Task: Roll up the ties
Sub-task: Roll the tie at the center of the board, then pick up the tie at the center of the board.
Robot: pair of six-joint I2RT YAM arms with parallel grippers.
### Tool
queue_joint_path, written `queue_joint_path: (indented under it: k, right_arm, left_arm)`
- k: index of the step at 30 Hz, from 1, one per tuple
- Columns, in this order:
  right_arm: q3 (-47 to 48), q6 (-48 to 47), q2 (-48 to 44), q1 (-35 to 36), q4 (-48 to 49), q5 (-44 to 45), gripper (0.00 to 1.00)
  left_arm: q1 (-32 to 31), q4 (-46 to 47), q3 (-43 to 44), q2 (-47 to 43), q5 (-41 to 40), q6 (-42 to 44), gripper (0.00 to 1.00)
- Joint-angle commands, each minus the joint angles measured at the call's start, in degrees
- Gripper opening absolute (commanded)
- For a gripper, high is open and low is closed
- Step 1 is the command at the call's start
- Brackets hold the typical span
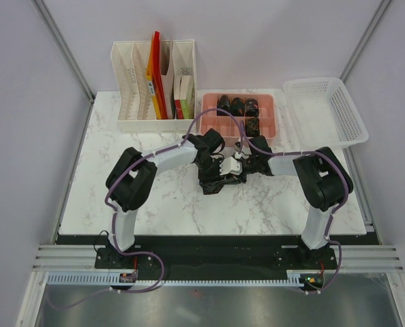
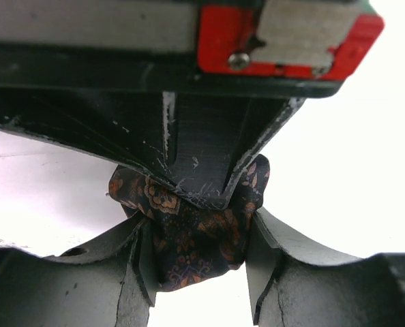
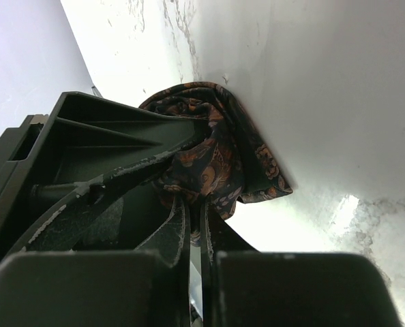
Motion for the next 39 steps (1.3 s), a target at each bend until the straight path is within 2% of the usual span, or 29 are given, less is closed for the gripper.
queue_joint_path:
  k: [1, 10, 13, 18, 22, 26, 32, 36, 39]
  right_arm:
    - [-0.3, -5.0, 3.2, 0.2, -6.3, 11.2, 0.0]
    - [0.4, -7.2, 3.3, 0.2, -9.2, 13.3, 0.0]
    - [0.9, -7.5, 3.4, 0.2, -9.7, 13.5, 0.0]
    - [0.8, -7.9, 3.0, 0.2, -10.2, 14.2, 0.0]
    - [1.0, -8.2, 2.9, 0.2, -10.3, 14.2, 0.0]
    - [1.3, -8.2, 3.0, 0.1, -10.4, 14.2, 0.0]
    - [1.6, -8.8, 3.5, 0.2, -11.7, 15.9, 0.0]
    - [2.1, -9.0, 4.5, 0.2, -12.0, 16.1, 0.0]
    - [2.6, -9.0, 4.9, 0.2, -12.5, 16.3, 0.0]
  left_arm:
    - [-0.2, -3.0, 1.3, -0.6, 1.3, -1.1, 0.39]
    - [-0.5, -2.7, 4.9, -0.2, 3.6, -3.2, 0.49]
    - [0.6, 1.3, -0.5, -1.9, 6.1, -1.2, 0.55]
    - [3.8, 7.8, -8.5, -5.9, 10.9, -0.4, 0.6]
    - [4.8, 13.9, -12.7, -9.1, 11.9, -0.4, 0.65]
    - [5.2, 17.4, -14.4, -10.4, 12.3, 0.1, 0.66]
    - [5.0, 16.1, -13.2, -10.8, 9.5, 2.2, 0.66]
    - [4.4, 9.7, -9.4, -8.7, 6.9, 4.5, 0.63]
    - [4.5, 8.9, -8.3, -8.3, 7.2, 3.0, 0.63]
